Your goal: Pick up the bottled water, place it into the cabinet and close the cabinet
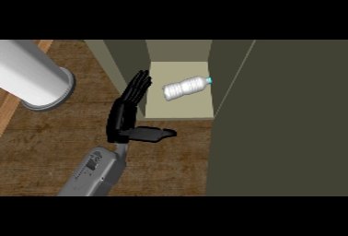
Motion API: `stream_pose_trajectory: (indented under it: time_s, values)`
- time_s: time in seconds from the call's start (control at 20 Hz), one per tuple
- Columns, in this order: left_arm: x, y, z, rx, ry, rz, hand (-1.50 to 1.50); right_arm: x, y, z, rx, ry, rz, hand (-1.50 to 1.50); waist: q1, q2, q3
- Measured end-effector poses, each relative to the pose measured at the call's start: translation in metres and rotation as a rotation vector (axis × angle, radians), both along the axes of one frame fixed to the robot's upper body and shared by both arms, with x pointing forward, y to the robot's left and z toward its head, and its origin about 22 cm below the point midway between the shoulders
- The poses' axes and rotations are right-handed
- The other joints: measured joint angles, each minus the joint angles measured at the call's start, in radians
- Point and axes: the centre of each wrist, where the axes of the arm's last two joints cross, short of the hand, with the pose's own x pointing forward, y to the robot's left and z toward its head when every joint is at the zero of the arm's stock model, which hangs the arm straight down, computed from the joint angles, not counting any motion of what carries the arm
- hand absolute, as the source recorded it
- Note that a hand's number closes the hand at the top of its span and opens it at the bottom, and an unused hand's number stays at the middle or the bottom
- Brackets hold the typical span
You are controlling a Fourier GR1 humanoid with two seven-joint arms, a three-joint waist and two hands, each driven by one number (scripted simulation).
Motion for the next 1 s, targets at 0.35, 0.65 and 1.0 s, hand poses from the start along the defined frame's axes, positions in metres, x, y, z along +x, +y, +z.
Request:
stream_pose_trajectory:
  time_s: [0.35,0.65,1.0]
  values:
    - [-0.022,0.008,0.033,-0.086,-0.067,-0.021,-1.50,-0.002,0.003,0.006,-0.003,0.008,0.002,-1.50,0.010,-0.006,0.004]
    - [-0.064,0.009,0.053,-0.139,-0.112,-0.032,-1.50,-0.005,0.006,0.008,-0.007,0.005,0.002,-1.50,0.012,-0.008,0.005]
    - [-0.115,0.014,0.063,-0.175,-0.103,-0.096,-1.50,-0.012,0.001,0.013,-0.096,-0.005,0.078,1.50,0.013,-0.009,0.005]
